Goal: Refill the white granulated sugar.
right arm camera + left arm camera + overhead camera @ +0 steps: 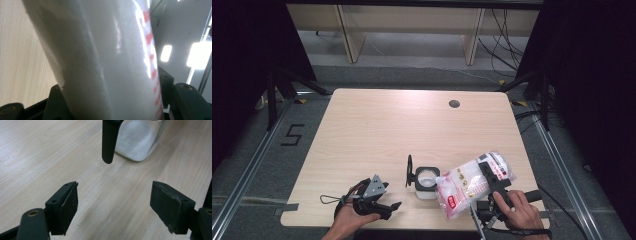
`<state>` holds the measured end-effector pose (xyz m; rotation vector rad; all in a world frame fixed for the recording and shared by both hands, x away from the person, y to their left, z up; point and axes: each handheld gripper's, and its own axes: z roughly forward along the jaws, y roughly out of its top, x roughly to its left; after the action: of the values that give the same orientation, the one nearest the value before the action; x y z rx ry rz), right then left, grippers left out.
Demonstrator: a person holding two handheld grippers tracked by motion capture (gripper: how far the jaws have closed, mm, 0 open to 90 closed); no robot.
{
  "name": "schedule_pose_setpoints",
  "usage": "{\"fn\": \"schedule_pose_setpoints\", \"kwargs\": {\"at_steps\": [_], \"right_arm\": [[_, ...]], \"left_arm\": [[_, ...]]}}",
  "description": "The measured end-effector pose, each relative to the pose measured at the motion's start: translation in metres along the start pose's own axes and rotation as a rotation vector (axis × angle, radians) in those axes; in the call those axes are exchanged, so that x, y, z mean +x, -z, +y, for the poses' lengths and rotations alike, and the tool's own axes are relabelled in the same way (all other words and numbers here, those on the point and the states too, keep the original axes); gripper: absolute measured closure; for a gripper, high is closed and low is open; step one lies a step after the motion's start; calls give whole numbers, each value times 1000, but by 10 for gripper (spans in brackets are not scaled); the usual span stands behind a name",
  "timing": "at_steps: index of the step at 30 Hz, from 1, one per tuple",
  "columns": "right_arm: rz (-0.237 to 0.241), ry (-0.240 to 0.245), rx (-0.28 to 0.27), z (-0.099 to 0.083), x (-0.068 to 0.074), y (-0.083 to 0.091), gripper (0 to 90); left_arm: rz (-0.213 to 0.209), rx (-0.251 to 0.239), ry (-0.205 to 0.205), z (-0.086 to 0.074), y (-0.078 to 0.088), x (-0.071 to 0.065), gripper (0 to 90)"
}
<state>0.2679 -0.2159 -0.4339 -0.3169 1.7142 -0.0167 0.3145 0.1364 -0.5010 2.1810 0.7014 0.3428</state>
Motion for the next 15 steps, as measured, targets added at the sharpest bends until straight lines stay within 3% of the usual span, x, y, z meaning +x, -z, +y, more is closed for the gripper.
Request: {"fn": "schedule_pose_setpoints", "kwargs": {"at_steps": [1,6,7,10,12,13,14,15], "right_arm": [[-19,-5,-16,0,1,-1,439],[-14,5,-18,1,2,-2,439],[-6,-20,-7,1,4,-1,439],[-20,-27,-19,1,4,-2,439],[-6,-9,-15,1,2,-1,439],[-20,-19,-20,1,4,-2,439],[6,-16,13,2,3,0,440],[-3,3,3,2,2,0,440]], "left_arm": [[3,6,-6,0,0,1,220],[3,3,-3,0,0,0,220],[-1,0,0,0,0,0,220],[-1,0,29,-1,-1,-1,220],[-2,1,24,-1,-1,-1,220],[0,1,-2,0,0,0,220],[0,2,0,0,0,0,220],[0,2,0,0,0,0,220]]}}
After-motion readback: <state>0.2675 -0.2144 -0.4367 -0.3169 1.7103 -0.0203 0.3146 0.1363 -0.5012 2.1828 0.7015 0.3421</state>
